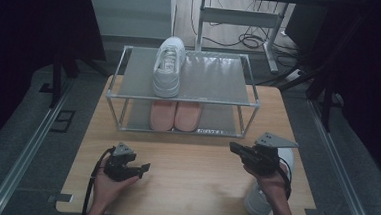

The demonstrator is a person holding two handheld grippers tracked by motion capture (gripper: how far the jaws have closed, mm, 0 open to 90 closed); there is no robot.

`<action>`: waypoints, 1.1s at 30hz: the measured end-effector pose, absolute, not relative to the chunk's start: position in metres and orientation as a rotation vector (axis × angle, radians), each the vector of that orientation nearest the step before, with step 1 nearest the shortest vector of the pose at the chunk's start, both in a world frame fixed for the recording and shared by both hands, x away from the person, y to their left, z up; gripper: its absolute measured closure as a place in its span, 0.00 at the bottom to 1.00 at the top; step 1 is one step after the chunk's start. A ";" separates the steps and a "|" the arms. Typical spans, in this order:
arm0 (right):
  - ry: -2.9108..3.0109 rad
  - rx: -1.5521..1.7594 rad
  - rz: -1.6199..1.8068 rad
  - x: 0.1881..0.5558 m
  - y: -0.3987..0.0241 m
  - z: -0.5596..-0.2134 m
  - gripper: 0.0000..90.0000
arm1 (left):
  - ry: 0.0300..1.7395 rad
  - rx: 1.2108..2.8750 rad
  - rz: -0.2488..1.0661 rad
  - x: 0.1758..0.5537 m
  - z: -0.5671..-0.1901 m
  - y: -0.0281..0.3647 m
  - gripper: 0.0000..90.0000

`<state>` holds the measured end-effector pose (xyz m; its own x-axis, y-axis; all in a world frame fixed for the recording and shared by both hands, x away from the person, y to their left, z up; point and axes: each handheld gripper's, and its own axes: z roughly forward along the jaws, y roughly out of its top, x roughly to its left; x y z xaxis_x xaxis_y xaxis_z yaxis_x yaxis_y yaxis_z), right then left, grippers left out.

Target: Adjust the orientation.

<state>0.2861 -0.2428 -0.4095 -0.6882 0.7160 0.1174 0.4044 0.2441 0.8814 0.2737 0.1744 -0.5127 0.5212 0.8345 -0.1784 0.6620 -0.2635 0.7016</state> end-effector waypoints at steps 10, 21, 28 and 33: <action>2.220 1.058 1.374 0.265 -0.259 -0.421 1.00 | 1.211 2.024 0.285 0.274 -0.514 0.172 0.35; 2.206 1.105 1.307 0.254 -0.272 -0.431 1.00 | 1.209 2.031 0.280 0.275 -0.515 0.170 0.35; 2.212 1.104 1.258 0.232 -0.278 -0.433 1.00 | 1.215 2.028 0.274 0.275 -0.517 0.171 0.35; 2.212 1.116 1.241 0.217 -0.281 -0.438 1.00 | 1.213 2.026 0.277 0.276 -0.517 0.173 0.35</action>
<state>0.2168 -0.2807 -0.4382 -0.6187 0.7833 0.0597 0.4592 0.2989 0.8365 0.2761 0.1728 -0.5167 0.5286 0.8291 -0.1820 0.6681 -0.2741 0.6917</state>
